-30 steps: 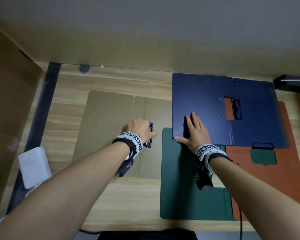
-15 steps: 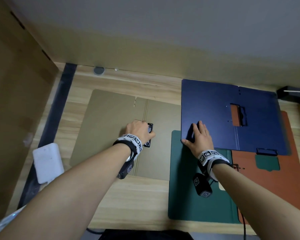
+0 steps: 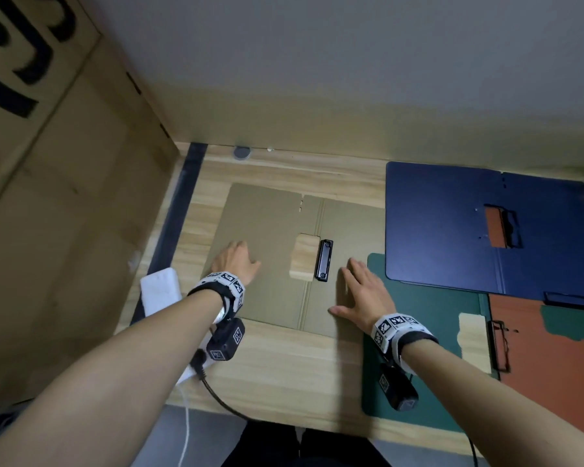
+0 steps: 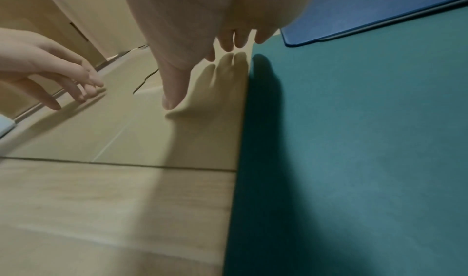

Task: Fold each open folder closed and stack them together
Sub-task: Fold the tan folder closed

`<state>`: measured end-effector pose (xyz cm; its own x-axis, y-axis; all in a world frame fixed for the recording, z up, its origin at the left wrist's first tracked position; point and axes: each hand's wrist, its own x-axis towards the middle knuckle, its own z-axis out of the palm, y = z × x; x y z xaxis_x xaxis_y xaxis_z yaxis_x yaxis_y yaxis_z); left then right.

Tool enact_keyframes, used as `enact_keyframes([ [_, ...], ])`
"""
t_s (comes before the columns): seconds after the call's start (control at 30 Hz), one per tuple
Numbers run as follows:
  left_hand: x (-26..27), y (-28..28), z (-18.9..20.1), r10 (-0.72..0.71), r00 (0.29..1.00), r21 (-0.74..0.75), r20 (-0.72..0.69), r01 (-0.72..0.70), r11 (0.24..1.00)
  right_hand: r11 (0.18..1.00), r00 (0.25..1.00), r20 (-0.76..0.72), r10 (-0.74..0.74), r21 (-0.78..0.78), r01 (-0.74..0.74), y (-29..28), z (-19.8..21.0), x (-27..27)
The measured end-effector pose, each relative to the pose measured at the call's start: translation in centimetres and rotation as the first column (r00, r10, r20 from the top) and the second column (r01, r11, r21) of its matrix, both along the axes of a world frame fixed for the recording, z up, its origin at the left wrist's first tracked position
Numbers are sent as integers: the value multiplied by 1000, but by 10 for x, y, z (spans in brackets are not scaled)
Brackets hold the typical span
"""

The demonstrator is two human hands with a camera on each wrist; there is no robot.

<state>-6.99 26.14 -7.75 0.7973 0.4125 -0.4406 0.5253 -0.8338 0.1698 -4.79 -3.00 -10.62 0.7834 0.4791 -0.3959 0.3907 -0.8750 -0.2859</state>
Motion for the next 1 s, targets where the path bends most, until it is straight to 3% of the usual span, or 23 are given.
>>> enact_keyframes([
  [0.17,-4,47,-12,158,987,123,-35,-153,981,999,998,-25,-53,9,53,6,-9,-5],
  [0.27,-5,60,-11,324,945,40,-34,-323,946,998,998,-25,-60,1,60,15,-8,-1],
  [0.4,-2,77,-14,446,894,-142,-40,-447,883,998,998,-49,-45,-49,43,30,-5,11],
  [0.5,2,92,-11,490,870,-289,-52,-482,827,998,995,-93,-38,-48,34,39,-5,25],
  [0.77,5,127,21,569,822,-339,4,-535,774,999,996,-91,-6,-44,2,87,-3,51],
  [1.0,8,148,72,545,830,-294,118,-495,818,997,995,-91,42,-58,-47,127,5,67],
])
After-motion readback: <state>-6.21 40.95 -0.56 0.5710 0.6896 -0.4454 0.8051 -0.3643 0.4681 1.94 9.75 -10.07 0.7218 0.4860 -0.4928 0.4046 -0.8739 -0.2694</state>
